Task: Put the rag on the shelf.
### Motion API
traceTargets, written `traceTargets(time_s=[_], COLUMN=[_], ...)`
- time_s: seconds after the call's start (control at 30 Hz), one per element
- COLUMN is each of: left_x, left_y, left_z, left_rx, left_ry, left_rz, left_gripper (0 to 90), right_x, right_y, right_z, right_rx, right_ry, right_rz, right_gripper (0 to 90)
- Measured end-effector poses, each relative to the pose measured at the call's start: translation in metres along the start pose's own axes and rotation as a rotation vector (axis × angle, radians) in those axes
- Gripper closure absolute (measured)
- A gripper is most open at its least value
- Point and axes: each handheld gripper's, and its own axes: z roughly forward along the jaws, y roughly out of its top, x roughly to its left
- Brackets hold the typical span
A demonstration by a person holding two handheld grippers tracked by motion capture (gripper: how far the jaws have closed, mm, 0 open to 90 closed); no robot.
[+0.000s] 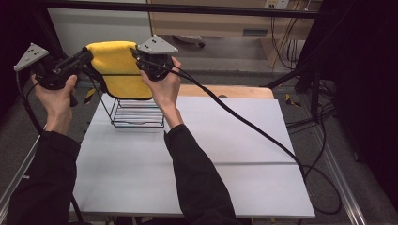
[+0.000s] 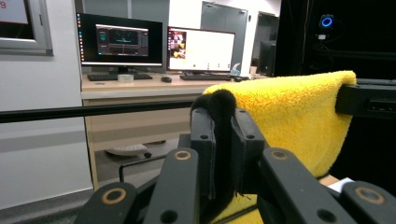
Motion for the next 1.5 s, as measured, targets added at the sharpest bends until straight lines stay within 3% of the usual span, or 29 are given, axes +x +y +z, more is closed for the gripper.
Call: traceTargets(time_s=[0.37,0.63,0.8,1.23,1.37,1.5], left_x=[-0.003,-0.010,-0.012,-0.019,-0.020,-0.018], left_y=[-0.005,-0.011,-0.018,-0.032,-0.032,-0.026], left_z=[-0.010,-0.016,-0.021,-0.030,-0.035,-0.047], left_rx=[0.042,0.097,0.126,0.194,0.209,0.203], left_ry=[-0.015,-0.030,-0.047,-0.038,-0.033,-0.020], left_rz=[0.009,0.041,0.033,0.076,0.086,0.066], left_gripper=[80.5,79.9,79.3,77.0,72.8,64.4], right_x=[0.006,0.008,0.011,0.018,0.018,0.019], right_y=[0.000,-0.007,-0.013,-0.028,-0.033,-0.035], right_z=[-0.007,-0.017,-0.023,-0.031,-0.031,-0.032], right_rx=[0.045,0.085,0.119,0.197,0.207,0.211], right_ry=[0.039,0.079,0.112,0.168,0.177,0.184], right_rz=[-0.007,-0.010,-0.023,-0.052,-0.052,-0.062], right_gripper=[83.4,83.2,83.1,82.8,82.6,82.6])
